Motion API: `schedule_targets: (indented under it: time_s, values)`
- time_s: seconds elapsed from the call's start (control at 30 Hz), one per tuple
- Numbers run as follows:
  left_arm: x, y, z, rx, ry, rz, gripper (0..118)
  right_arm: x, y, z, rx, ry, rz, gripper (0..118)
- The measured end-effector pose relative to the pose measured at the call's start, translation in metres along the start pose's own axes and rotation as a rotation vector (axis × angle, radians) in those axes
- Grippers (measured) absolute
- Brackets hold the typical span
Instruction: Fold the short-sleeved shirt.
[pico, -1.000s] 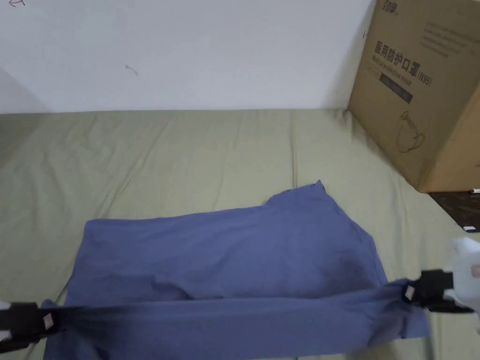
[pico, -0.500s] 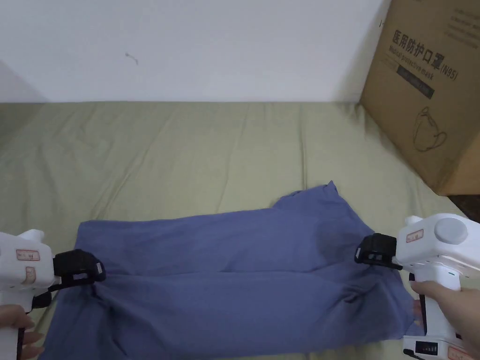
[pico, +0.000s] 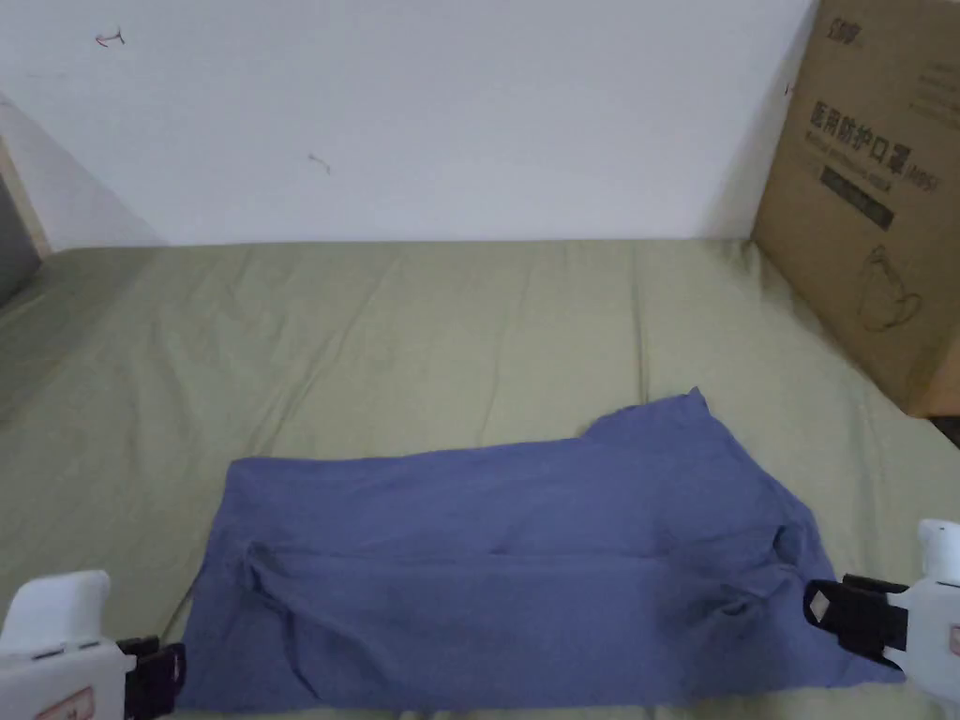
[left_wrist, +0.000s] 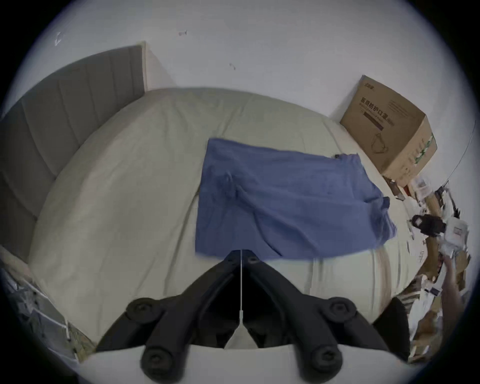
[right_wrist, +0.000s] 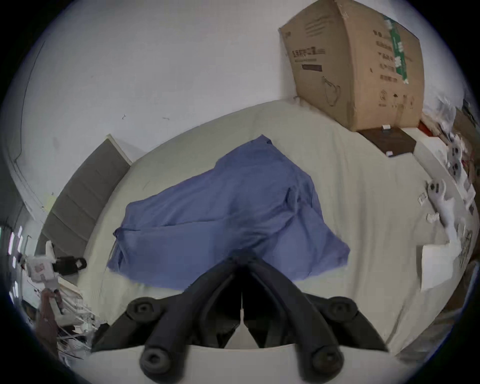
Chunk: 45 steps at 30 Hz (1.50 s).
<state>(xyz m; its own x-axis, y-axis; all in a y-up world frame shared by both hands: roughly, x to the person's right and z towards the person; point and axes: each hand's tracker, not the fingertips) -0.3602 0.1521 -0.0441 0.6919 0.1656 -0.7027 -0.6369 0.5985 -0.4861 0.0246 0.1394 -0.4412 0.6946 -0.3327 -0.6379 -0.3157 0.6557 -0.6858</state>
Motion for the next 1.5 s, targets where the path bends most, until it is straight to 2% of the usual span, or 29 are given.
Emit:
schedule_targets:
  time_s: [0.07, 0.2, 0.23, 0.27, 0.3, 0.33, 0.37, 0.47, 0.57, 0.63, 0.7, 0.83, 0.9, 0.93, 0.97, 1.0, 1.03, 1.1, 1.13, 1.17, 1.23, 1.27, 1.33, 1.43, 1.47, 1.5]
  values:
    - [-0.012, -0.014, 0.003, 0.011, -0.076, 0.072, 0, 0.004, -0.007, 0.001, -0.021, 0.073, -0.065, 0]
    - [-0.028, -0.009, -0.013, -0.024, -0.047, 0.119, 0, 0.009, -0.013, 0.004, -0.022, 0.055, -0.103, 0]
    - [-0.032, -0.004, -0.021, -0.042, -0.039, 0.124, 7, 0.012, -0.013, 0.004, -0.026, 0.054, -0.121, 0]
    - [-0.036, 0.003, -0.034, -0.069, -0.042, 0.120, 29, 0.015, -0.013, 0.003, -0.036, 0.057, -0.146, 0]
    - [-0.040, 0.012, -0.048, -0.095, -0.050, 0.111, 66, 0.018, -0.014, 0.002, -0.046, 0.070, -0.164, 0]
    - [-0.041, 0.017, -0.060, -0.115, -0.026, 0.108, 109, 0.019, -0.013, 0.002, -0.055, 0.084, -0.174, 0]
    - [-0.043, 0.021, -0.074, -0.138, 0.002, 0.109, 118, 0.020, -0.013, 0.001, -0.061, 0.088, -0.177, 0]
    - [-0.048, 0.031, -0.114, -0.153, -0.004, 0.117, 115, 0.021, -0.014, -0.002, -0.087, 0.076, -0.177, 0]
    - [-0.055, 0.031, -0.151, -0.209, 0.057, 0.155, 118, 0.029, -0.015, -0.007, -0.101, 0.056, -0.200, 1]
    - [-0.060, 0.023, -0.174, -0.277, 0.039, 0.162, 118, 0.034, -0.016, -0.008, -0.107, 0.056, -0.228, 3]
    - [-0.048, 0.013, -0.172, -0.235, 0.076, 0.034, 118, 0.039, -0.014, -0.011, -0.111, 0.049, -0.241, 4]
    - [-0.042, 0.007, -0.167, -0.197, 0.104, 0.050, 118, 0.050, -0.013, -0.014, -0.124, 0.045, -0.255, 4]
    - [-0.042, 0.009, -0.161, -0.188, 0.102, 0.046, 111, 0.052, -0.012, -0.014, -0.113, 0.038, -0.266, 4]
    - [-0.041, 0.010, -0.157, -0.178, 0.110, 0.040, 95, 0.055, -0.011, -0.014, -0.105, 0.038, -0.275, 4]
    - [-0.040, 0.011, -0.146, -0.152, 0.122, 0.033, 71, 0.057, -0.009, -0.014, -0.095, 0.038, -0.285, 4]
    - [-0.041, 0.014, -0.135, -0.105, 0.132, 0.022, 38, 0.058, -0.007, -0.012, -0.082, 0.032, -0.289, 4]
    - [-0.043, 0.017, -0.124, -0.069, 0.115, 0.020, 0, 0.060, -0.005, -0.012, -0.069, 0.023, -0.290, 4]
    - [-0.045, 0.020, -0.103, -0.055, -0.037, 0.082, 0, 0.067, 0.003, -0.013, -0.057, 0.003, -0.291, 4]
    - [-0.043, 0.021, -0.095, -0.039, -0.047, 0.101, 0, 0.071, 0.007, -0.015, -0.054, -0.004, -0.294, 7]
    - [-0.043, 0.023, -0.086, -0.025, -0.027, 0.086, 0, 0.076, 0.011, -0.018, -0.047, -0.008, -0.304, 29]
    - [-0.038, 0.028, -0.072, -0.004, -0.038, 0.058, 0, 0.087, 0.020, -0.028, -0.043, -0.011, -0.318, 110]
    - [-0.038, 0.030, -0.066, -0.002, -0.042, 0.051, 0, 0.094, 0.025, -0.039, -0.103, -0.035, -0.344, 117]
    - [-0.038, 0.033, -0.059, 0.002, -0.053, 0.042, 0, 0.105, 0.030, -0.061, -0.207, -0.043, -0.358, 116]
    - [-0.037, 0.039, -0.056, 0.006, -0.053, 0.034, 0, 0.127, 0.035, -0.094, -0.249, -0.071, -0.407, 111]
    - [-0.037, 0.038, -0.056, 0.003, -0.052, 0.034, 0, 0.131, 0.035, -0.102, -0.264, -0.105, -0.403, 105]
    - [-0.036, 0.039, -0.056, 0.002, -0.051, 0.035, 0, 0.135, 0.035, -0.109, -0.277, -0.132, -0.392, 88]
